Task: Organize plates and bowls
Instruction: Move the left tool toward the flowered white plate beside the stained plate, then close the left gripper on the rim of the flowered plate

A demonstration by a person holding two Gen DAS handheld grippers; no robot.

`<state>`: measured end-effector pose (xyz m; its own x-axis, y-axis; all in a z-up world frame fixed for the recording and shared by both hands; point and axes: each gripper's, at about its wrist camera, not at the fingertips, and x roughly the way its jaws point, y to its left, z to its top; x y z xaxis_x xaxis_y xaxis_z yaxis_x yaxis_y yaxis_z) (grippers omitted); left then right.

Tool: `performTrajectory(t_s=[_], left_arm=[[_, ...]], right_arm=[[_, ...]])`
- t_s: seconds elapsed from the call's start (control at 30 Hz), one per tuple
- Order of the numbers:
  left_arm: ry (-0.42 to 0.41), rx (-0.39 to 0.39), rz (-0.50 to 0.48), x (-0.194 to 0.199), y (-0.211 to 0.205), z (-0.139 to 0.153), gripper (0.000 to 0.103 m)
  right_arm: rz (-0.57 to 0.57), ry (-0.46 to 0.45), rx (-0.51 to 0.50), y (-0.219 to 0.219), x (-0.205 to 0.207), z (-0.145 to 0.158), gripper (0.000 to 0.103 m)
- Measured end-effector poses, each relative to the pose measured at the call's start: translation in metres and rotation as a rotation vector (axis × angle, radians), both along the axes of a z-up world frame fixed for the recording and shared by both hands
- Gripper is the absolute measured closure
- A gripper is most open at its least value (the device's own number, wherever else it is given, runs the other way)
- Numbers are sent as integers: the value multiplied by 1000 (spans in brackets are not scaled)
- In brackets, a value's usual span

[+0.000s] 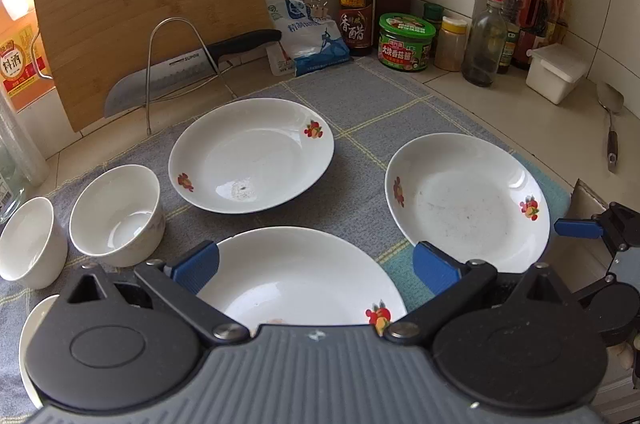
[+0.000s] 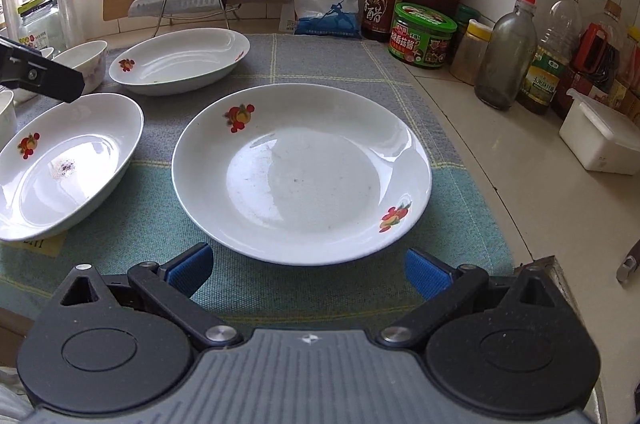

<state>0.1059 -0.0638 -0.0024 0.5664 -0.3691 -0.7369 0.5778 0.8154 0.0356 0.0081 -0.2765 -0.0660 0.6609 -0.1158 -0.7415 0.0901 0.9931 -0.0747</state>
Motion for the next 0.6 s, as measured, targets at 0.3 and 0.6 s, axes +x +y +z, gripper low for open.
performTrajectory(t_s=[0.3, 0.6], left_arm=[[17, 40, -97, 17, -52, -6, 1], [32, 68, -197, 31, -89, -15, 1]], right_arm=[[61, 15, 48, -20, 17, -18, 0], [145, -10, 55, -27, 22, -21, 0]])
